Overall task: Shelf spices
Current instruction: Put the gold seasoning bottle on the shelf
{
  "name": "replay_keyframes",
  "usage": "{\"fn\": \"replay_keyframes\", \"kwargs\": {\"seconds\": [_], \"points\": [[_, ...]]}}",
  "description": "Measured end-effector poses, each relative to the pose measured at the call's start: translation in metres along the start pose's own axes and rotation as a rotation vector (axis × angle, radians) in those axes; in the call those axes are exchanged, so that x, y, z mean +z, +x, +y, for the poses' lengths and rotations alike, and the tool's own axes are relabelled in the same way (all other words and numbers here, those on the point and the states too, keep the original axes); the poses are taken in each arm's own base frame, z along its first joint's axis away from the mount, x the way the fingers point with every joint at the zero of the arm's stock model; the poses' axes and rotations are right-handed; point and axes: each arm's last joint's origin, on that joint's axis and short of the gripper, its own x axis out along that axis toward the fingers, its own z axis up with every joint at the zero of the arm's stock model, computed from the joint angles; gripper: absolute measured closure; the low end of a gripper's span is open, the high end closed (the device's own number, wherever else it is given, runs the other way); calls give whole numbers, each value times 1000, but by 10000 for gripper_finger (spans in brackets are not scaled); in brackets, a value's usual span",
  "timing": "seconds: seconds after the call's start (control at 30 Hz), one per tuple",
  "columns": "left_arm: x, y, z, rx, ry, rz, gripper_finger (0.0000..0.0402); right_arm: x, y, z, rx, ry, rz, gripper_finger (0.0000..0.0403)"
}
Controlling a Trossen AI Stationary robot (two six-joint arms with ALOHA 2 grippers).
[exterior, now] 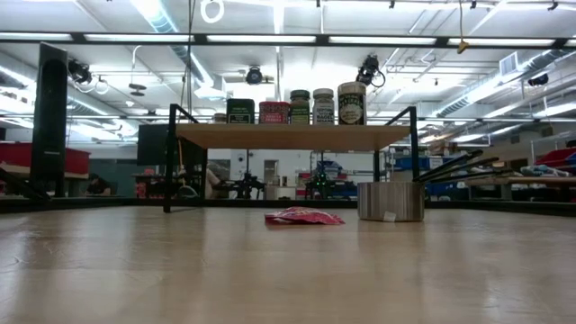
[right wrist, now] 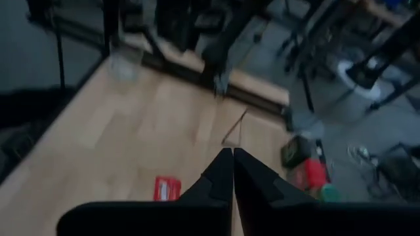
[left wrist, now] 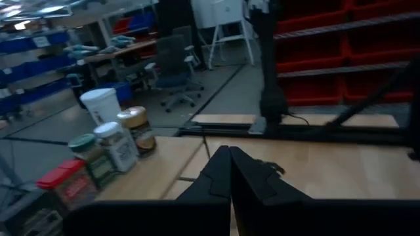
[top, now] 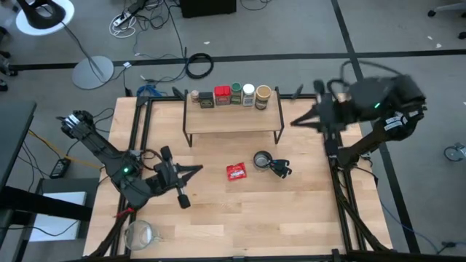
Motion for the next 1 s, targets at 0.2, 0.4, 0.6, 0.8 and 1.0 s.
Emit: {"fn": "replay_keyframes", "kwargs": {"seconds": [0.2,0.4,0.6,0.8,1.0], "points": [[12,4,25,64,-42,-21,398,-21,59,25,-19,-19,186,400],[20,8,51,94,-72,-29,398,-57,127,34,-80,2,286,401],[26,4,70,121,-95,-36,398,-102,179,17,-223,99,310,402],[26,-5,85,123,-101,-24,398,-141,204,-21,-398,206,298,402],[22,-11,93,124,-95,4,398,-172,210,-46,-479,276,323,403]]}}
